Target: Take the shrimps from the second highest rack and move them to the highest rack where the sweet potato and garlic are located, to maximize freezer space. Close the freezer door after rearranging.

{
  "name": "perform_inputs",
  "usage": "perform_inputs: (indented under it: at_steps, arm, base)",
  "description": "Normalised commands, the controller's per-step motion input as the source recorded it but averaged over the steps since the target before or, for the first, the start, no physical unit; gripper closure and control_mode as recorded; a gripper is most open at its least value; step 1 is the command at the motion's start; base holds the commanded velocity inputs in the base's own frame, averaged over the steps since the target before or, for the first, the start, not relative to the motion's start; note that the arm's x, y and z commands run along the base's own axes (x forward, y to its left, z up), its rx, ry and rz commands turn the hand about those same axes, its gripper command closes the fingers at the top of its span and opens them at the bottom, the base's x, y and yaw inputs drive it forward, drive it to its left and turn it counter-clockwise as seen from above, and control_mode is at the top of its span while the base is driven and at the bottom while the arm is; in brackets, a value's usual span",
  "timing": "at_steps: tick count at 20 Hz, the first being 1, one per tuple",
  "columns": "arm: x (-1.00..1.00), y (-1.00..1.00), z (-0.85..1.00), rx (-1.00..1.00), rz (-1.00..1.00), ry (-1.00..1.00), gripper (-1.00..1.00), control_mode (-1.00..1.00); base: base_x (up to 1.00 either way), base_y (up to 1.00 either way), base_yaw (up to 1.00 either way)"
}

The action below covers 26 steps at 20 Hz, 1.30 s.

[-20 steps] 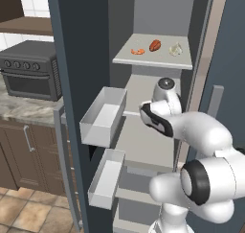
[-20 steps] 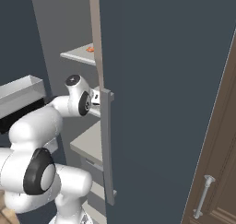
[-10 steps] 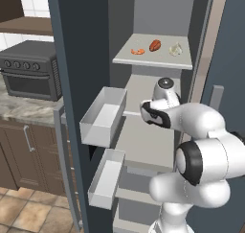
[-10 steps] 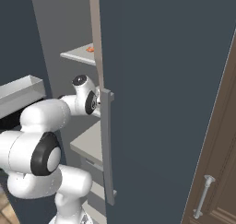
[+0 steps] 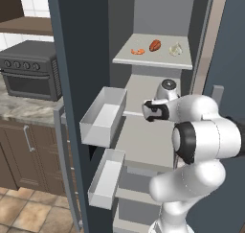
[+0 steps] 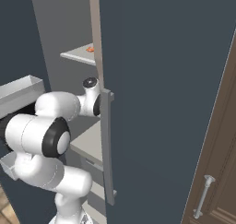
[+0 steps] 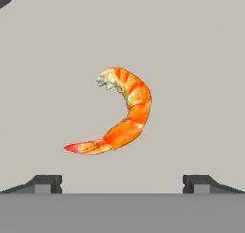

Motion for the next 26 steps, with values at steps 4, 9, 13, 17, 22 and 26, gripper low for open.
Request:
perform_inputs:
  at_steps: [4, 9, 13, 17, 22, 26]
  arm:
    - [0.30, 0.00, -0.02, 0.15, 0.00, 0.00, -1.00, -1.00]
    - [0.21, 0.00, 0.00, 0.14, -0.01, 0.00, -1.00, -1.00]
    - [0.40, 0.00, -0.03, 0.03, -0.03, 0.03, -1.00, -1.00]
    - [0.41, 0.00, -0.22, 0.00, -0.02, 0.07, -1.00, -1.00]
    - [0.19, 0.00, -0.49, -0.05, 0.00, 0.13, -1.00, -1.00]
    - [0.00, 0.00, -0.66, -0.02, 0.00, 0.02, -1.00, -1.00]
  base:
    - [0.00, 0.00, 0.00]
    - [0.00, 0.00, 0.00]
    - [0.00, 0.00, 0.00]
    - [0.00, 0.00, 0.00]
    - [0.00, 0.00, 0.00]
    - [0.00, 0.00, 0.00]
